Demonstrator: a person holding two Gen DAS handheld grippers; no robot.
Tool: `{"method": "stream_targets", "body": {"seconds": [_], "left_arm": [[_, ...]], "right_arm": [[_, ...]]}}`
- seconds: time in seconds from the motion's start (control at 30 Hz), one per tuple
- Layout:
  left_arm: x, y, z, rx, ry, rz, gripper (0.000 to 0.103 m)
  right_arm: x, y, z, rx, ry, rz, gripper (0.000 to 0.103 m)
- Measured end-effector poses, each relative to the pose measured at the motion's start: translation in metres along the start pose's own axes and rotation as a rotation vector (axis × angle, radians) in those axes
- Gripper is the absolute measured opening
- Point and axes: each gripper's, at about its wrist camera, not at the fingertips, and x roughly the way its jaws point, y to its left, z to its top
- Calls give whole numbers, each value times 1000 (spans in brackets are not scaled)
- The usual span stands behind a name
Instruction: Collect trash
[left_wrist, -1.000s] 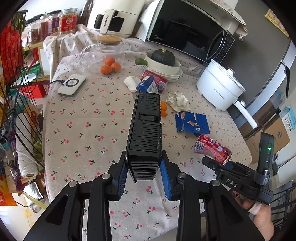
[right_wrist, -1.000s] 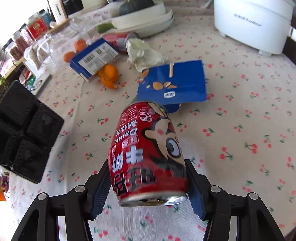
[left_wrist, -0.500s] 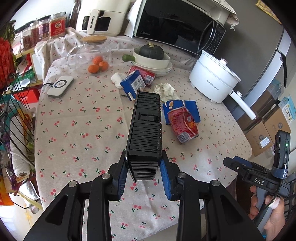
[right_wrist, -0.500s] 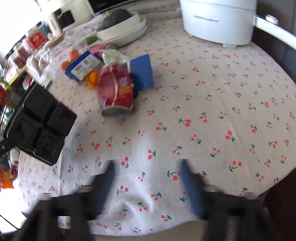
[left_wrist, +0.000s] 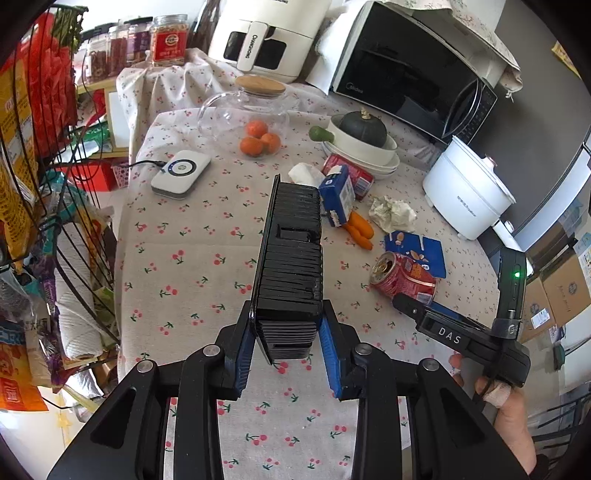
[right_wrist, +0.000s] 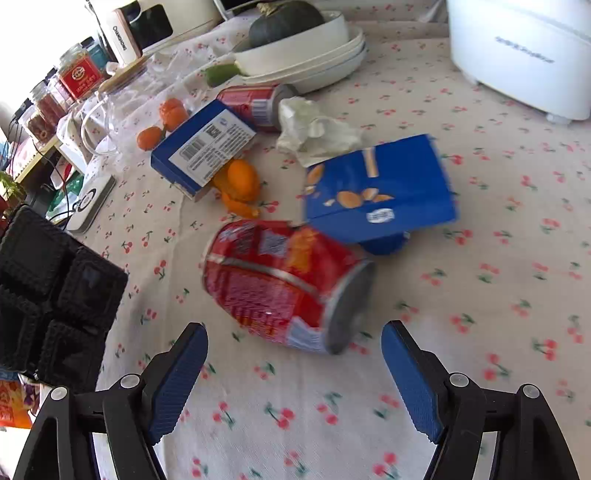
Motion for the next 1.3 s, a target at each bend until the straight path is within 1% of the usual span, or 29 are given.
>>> {"method": "stream_targets", "body": {"seconds": [0.1,0.2,0.23,0.3,0.4,0.47,0.57,0.63,0.77,0.9,1.07,1.17,1.3], "left_arm": [[3,9,2,-7,7,8,35],[4,15,3,-14,8,12,35],[5,17,3,-14,8,14,35],[5,20,2,-18,9,16,35],[5,24,2,-25,5,18,35],[4,23,2,-24,3,20,35],[5,19,1,-7,0,25,35],[5,17,0,3,-3,31,35],[3,13,-1,6,0,18,35],[0,4,-4,8,5,-19,35],[-6,-25,-11,49,5,-70,35],[-10,-47,-20,85,6,-103,35],[-11,-84,-33,144,20,-149,35]], "right_arm": [[9,-2,1,66,-5,-28,83],[8,-4,4,162,-34,-29,91],[7,-2,5,175,-49,-26,95],[8,5,9,167,-70,-42,98],[13,13,12,149,-105,-96,98],[21,11,12,161,-117,-119,98],[30,4,11,179,-103,-127,95],[27,4,11,153,-137,-129,90],[22,0,8,141,-117,-125,90],[1,-2,-1,107,-102,-135,90],[-50,-13,-14,60,-117,-150,90],[-82,-33,-26,67,-121,-166,90],[-123,-70,-50,106,-113,-193,90]]}}
